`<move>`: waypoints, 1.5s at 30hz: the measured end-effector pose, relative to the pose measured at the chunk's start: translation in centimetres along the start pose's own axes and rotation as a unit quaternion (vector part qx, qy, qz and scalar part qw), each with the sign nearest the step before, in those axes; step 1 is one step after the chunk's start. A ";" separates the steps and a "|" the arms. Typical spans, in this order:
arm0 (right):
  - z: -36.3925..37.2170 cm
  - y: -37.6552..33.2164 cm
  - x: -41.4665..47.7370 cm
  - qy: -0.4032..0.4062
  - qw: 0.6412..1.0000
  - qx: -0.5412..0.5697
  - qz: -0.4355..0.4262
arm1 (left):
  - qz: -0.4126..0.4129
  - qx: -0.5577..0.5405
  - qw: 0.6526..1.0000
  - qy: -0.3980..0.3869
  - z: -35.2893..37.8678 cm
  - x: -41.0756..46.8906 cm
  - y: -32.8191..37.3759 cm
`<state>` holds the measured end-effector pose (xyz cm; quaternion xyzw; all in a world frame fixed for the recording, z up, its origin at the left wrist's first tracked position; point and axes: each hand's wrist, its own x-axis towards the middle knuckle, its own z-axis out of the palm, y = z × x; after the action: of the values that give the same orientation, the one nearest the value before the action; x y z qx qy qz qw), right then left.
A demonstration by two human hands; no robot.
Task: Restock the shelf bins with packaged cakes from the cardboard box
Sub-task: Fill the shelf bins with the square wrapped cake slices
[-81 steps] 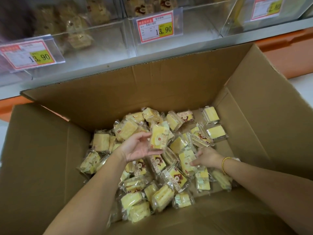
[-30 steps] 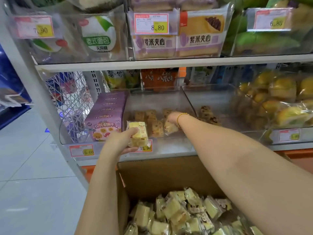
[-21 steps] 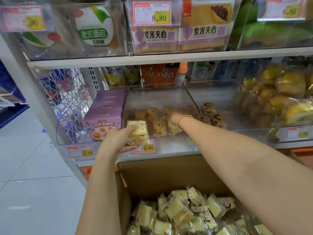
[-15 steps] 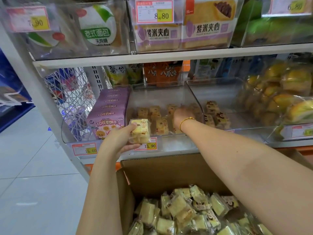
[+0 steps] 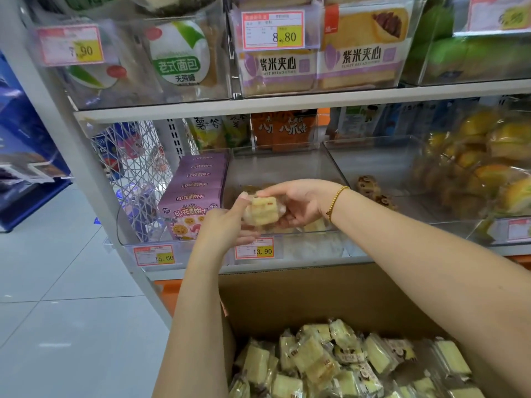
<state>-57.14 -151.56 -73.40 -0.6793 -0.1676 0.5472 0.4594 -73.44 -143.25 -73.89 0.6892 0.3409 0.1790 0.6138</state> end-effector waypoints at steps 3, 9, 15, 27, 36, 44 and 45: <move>-1.3 0.3 1.2 -0.019 0.997 0.016 0.077 | 0.036 0.095 0.994 0.045 -1.3 0.2 0.0; -0.5 1.5 4.2 0.009 0.995 -0.005 0.101 | 0.140 0.232 0.958 0.093 -2.3 0.4 -0.8; 0.1 1.5 5.8 -0.016 0.995 0.014 0.102 | 0.195 0.240 0.947 0.084 -1.1 0.8 -1.3; 0.5 2.8 6.3 0.016 0.994 -0.070 0.081 | 0.171 0.423 0.890 -0.026 0.8 1.4 -2.5; 2.1 1.7 4.7 0.122 0.920 -0.371 0.030 | 0.065 0.595 0.790 -0.132 2.4 4.7 -0.4; 3.4 0.7 4.4 0.160 0.923 -0.351 0.003 | 0.064 0.579 0.802 -0.132 2.9 4.5 -0.8; 3.8 0.6 4.5 0.165 0.917 -0.364 0.000 | 0.072 0.573 0.807 -0.125 2.8 4.4 -1.1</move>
<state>-59.20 -146.94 -76.47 -0.8803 -0.2770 0.3285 0.2011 -68.75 -142.20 -76.23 0.9548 0.2512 -0.0926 0.1294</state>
